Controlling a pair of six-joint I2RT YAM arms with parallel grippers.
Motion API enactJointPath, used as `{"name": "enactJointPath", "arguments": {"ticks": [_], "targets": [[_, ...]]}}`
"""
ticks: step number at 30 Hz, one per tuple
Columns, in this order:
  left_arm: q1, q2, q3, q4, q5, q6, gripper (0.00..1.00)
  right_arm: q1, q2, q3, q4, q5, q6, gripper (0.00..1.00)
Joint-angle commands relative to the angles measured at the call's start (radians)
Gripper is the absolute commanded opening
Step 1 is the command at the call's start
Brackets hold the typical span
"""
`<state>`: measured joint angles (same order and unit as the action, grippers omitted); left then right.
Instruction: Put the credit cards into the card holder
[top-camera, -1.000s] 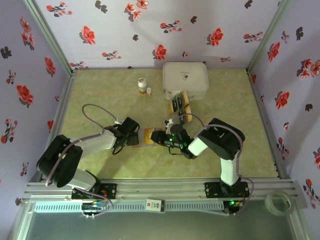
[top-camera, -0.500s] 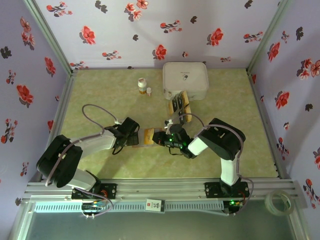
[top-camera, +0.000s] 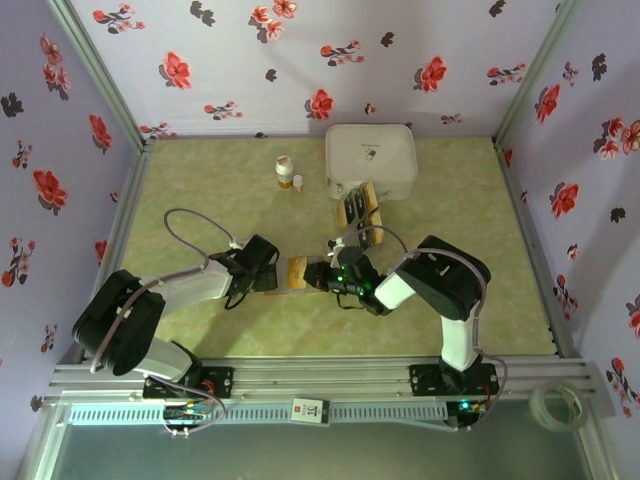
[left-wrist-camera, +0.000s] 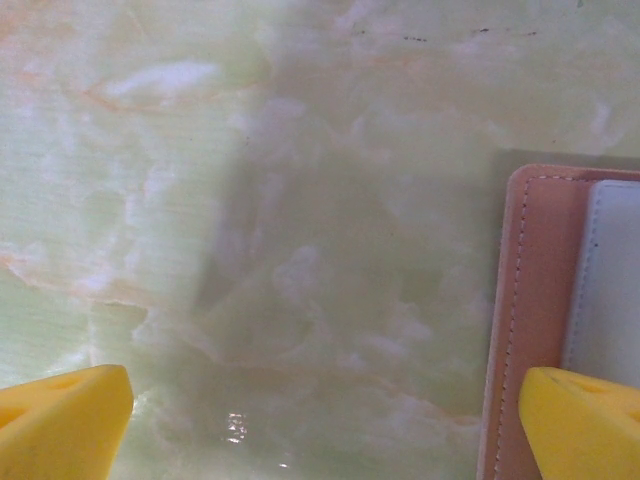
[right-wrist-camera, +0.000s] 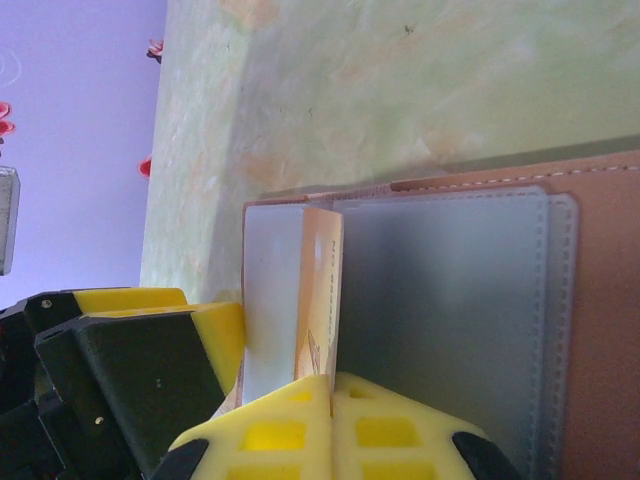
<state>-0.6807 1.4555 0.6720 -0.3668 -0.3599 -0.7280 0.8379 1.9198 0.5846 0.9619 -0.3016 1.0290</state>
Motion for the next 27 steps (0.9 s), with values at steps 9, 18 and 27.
{"name": "enactJointPath", "arguments": {"ticks": [9, 18, 27], "targets": [[-0.009, -0.007, -0.023, -0.03, -0.025, -0.012, 1.0, 0.007, 0.038, -0.002, -0.1, -0.008, -0.008, 0.07], [-0.008, -0.009, -0.024, -0.027, -0.025, -0.012, 1.0, 0.007, 0.02, -0.035, -0.101, 0.006, -0.007, 0.07], [-0.008, -0.013, -0.027, -0.027, -0.025, -0.013, 1.0, 0.006, 0.027, -0.025, -0.107, -0.006, -0.004, 0.06]]}}
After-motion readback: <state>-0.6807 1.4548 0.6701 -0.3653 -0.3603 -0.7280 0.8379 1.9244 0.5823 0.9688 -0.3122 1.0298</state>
